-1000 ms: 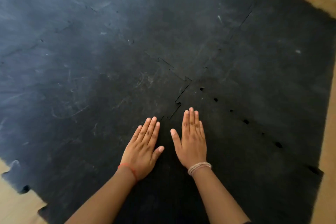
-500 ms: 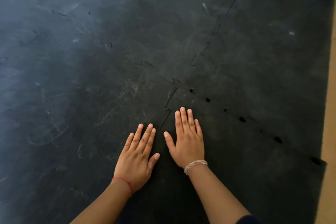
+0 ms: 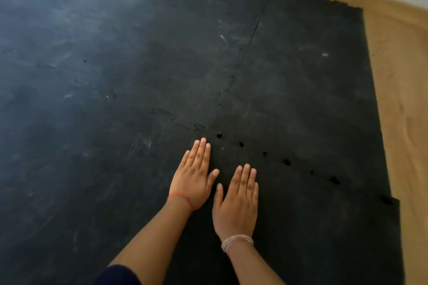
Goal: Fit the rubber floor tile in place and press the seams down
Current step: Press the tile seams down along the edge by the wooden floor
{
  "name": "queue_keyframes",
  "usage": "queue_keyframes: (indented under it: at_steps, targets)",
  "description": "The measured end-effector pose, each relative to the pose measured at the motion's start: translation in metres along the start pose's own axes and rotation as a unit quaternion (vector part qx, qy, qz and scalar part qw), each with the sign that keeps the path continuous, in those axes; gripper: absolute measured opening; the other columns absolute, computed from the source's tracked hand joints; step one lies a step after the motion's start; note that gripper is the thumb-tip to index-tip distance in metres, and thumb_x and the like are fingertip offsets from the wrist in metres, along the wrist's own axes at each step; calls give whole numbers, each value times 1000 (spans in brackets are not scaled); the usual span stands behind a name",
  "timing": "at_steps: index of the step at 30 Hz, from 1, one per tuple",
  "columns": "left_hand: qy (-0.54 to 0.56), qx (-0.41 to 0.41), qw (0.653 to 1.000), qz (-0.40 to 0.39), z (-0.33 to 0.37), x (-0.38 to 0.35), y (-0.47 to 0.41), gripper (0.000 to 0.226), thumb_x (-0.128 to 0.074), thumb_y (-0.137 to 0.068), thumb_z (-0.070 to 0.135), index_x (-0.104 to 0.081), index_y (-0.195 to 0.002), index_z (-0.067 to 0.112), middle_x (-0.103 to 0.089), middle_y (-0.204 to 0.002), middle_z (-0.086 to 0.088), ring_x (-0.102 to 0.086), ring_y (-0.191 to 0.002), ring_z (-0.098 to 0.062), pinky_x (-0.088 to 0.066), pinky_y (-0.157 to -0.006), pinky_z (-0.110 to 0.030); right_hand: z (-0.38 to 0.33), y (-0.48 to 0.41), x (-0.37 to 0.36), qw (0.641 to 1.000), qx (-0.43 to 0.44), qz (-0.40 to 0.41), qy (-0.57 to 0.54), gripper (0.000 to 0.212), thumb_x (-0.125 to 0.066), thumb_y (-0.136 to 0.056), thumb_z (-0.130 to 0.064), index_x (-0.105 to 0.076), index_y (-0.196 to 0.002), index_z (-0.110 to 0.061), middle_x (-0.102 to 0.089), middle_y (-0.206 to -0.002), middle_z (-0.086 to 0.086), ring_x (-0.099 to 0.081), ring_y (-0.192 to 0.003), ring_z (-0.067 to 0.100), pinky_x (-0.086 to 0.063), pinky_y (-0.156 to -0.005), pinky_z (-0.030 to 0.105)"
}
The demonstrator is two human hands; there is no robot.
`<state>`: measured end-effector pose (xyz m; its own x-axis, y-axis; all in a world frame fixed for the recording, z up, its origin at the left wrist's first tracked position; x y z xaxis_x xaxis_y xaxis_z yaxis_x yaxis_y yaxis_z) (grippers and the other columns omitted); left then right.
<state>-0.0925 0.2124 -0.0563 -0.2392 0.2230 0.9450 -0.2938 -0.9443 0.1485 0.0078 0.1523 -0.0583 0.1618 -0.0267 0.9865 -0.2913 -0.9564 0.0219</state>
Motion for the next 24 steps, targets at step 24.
queue_keyframes:
  at_steps: [24]
  targets:
    - [-15,-9,995,-94,15,28,-70,60,-38,-96,26,-9,-145,8,-9,-155,-8,4,-142,-22,-3,-115,-34,36,-76,23,993,98,-54,-21,68,-23,-96,-49,-5,-146,-8,-8,-156,8,1,-143,21,-1,-115,35]
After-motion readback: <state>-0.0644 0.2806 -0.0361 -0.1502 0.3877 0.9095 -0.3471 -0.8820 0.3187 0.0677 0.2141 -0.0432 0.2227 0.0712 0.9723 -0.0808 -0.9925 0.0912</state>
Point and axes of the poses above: each hand's wrist, its own y-axis away from the middle knuckle, its own x-axis out of the back of the hand, z = x × y, the point moved 5 cm from there along -y, towards the middle knuckle
